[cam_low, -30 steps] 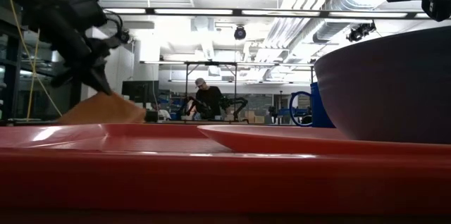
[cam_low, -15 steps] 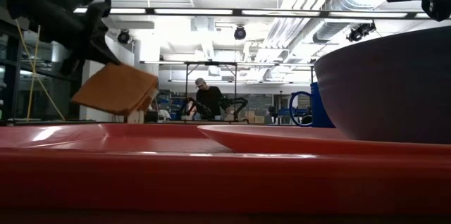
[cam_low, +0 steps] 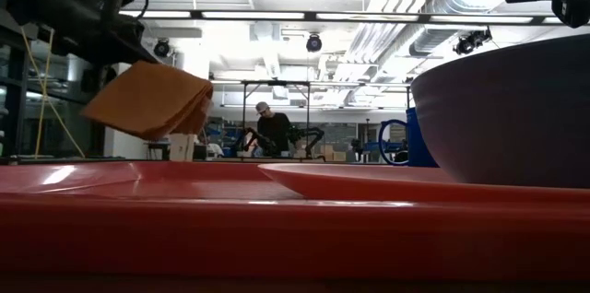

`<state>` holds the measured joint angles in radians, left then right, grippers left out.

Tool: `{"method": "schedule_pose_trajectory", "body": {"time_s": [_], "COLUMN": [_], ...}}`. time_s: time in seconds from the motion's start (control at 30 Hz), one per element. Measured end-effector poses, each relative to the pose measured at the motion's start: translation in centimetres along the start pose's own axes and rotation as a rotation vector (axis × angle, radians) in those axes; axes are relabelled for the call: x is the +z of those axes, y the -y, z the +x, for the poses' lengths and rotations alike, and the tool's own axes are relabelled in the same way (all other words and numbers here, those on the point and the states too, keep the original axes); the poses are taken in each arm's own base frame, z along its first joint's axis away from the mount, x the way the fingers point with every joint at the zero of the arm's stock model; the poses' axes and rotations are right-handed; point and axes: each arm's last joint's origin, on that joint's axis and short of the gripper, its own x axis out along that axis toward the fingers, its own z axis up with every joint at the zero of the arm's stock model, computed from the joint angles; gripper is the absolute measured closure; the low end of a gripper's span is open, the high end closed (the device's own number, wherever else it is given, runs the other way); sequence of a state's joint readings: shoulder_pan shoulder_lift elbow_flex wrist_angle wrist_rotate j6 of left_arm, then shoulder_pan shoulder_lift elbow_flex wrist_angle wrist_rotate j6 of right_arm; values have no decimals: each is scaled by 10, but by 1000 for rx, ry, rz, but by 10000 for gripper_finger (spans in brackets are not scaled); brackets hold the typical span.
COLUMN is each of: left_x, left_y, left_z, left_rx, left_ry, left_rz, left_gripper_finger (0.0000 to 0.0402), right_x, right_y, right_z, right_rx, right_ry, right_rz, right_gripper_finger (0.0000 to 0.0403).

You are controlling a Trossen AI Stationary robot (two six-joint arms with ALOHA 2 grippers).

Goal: Set up tray
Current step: Put the orange napkin on the red serving tray

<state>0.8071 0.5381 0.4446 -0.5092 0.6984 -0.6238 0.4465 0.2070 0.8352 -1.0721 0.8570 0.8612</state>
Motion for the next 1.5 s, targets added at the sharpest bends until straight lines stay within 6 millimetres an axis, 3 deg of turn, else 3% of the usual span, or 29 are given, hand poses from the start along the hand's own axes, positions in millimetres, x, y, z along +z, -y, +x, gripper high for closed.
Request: {"method": "schedule_pose_trajectory", "body": {"time_s": [0.5,0.77,1.13,1.33,1.5], "left_x": [-23,-52,-85,-118,-147], "left_y": [58,69,91,81,84], "left_z": [23,36,83,117,141], "left_rx": [-203,-92,-87,31,-41], "left_ry": [14,-7,15,-114,-199], "left_rz": [73,83,96,50,-77], "left_gripper_finger": [387,387,387,387,387], "right_x": [0,0,0,-1,-1], "right_y": [0,0,0,-1,-1], "right_z": [0,0,0,0,0], "right_rx": [-3,-3,2,20,32], "right_ry": [5,4,-2,-23,-38], "right_rz": [29,29,21,17,13], "right_gripper_finger": [401,401,402,401,401]}}
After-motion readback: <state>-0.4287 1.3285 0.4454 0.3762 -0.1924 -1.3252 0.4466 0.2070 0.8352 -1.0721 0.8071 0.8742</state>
